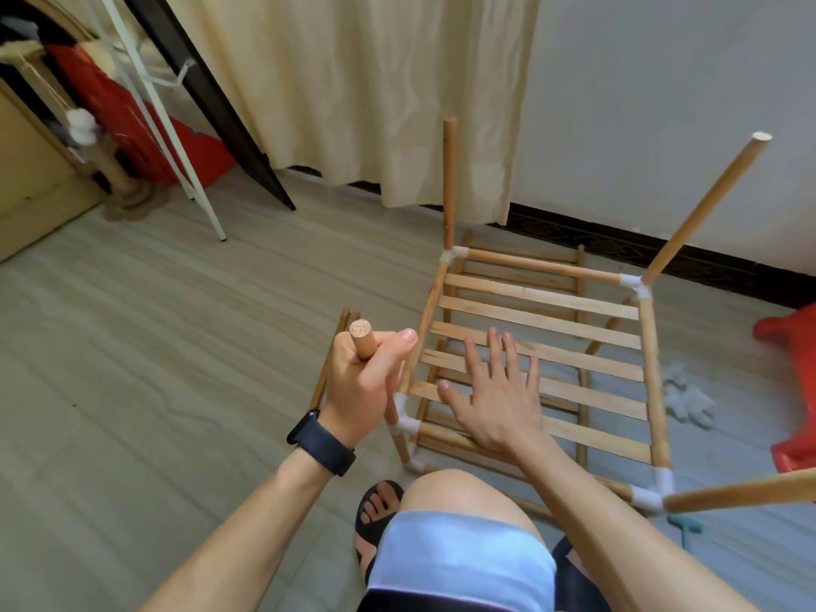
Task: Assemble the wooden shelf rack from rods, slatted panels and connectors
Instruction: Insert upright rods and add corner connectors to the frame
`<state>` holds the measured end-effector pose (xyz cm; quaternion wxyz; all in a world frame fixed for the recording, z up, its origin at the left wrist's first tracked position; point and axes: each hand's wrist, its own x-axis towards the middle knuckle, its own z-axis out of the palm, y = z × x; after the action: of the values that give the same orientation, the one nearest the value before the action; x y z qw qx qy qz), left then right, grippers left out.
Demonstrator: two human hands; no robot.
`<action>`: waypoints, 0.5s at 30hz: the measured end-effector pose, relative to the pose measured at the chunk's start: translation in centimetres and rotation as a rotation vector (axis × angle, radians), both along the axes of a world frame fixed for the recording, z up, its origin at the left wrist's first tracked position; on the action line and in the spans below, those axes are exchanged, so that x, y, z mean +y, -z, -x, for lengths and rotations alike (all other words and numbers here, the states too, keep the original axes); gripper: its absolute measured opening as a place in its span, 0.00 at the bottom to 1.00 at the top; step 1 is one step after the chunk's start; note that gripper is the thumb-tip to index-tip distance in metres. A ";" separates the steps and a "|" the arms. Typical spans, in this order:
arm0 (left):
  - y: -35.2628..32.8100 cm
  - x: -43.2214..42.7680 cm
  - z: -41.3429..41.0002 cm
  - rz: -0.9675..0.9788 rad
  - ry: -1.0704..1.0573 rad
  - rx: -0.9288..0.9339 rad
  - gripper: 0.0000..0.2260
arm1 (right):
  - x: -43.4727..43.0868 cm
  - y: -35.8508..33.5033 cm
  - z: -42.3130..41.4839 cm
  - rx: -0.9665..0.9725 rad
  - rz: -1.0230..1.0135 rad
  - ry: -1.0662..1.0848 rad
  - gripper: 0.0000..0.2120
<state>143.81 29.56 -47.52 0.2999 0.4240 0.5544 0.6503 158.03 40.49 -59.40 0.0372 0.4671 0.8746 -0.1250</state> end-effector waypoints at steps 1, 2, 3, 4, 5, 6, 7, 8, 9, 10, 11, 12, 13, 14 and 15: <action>0.2 -0.1 0.1 -0.010 0.028 -0.015 0.23 | -0.1 0.1 0.0 0.000 -0.001 -0.002 0.39; 0.4 -0.1 0.3 -0.014 0.055 -0.024 0.23 | -0.2 0.2 0.0 0.001 0.000 -0.002 0.39; 0.5 0.0 0.4 -0.012 0.082 -0.028 0.22 | -0.2 0.4 -0.1 0.000 0.001 -0.003 0.39; 0.5 0.1 0.5 -0.007 0.106 -0.030 0.22 | -0.1 0.4 -0.1 -0.003 0.002 -0.005 0.40; 0.6 0.2 0.6 -0.003 0.131 -0.033 0.22 | -0.1 0.5 -0.2 -0.007 0.003 -0.006 0.40; 0.5 0.2 0.7 0.001 0.157 -0.039 0.21 | -0.1 0.5 -0.2 -0.011 0.004 -0.007 0.41; 0.5 0.3 0.8 0.007 0.178 -0.046 0.21 | -0.1 0.5 -0.2 -0.016 0.004 -0.010 0.41; 0.4 0.3 0.9 0.012 0.194 -0.051 0.21 | 0.0 0.4 -0.2 -0.019 0.003 -0.014 0.41; 0.4 0.3 0.9 0.018 0.206 -0.054 0.21 | 0.0 0.3 -0.2 -0.020 0.002 -0.017 0.42; 0.3 0.3 1.0 0.026 0.215 -0.051 0.21 | 0.0 0.2 -0.2 -0.023 0.003 -0.020 0.42; 0.3 0.4 1.0 0.034 0.219 -0.046 0.21 | 0.1 0.1 -0.3 -0.031 0.006 -0.022 0.42; 0.1 0.3 1.0 0.040 0.216 -0.040 0.21 | 0.1 0.1 -0.3 -0.041 0.008 -0.025 0.42; 0.0 0.3 0.9 0.043 0.206 -0.032 0.21 | 0.2 0.1 -0.3 -0.049 0.009 -0.026 0.42; -0.1 0.3 0.8 0.044 0.187 -0.022 0.22 | 0.3 0.0 -0.2 -0.055 0.009 -0.029 0.43; -0.2 0.3 0.7 0.044 0.158 -0.014 0.22 | 0.4 0.0 -0.1 -0.059 0.013 -0.035 0.43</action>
<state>143.10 29.84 -47.32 0.3633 0.4553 0.5312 0.6153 158.17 40.93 -59.43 0.0683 0.4549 0.8803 -0.1159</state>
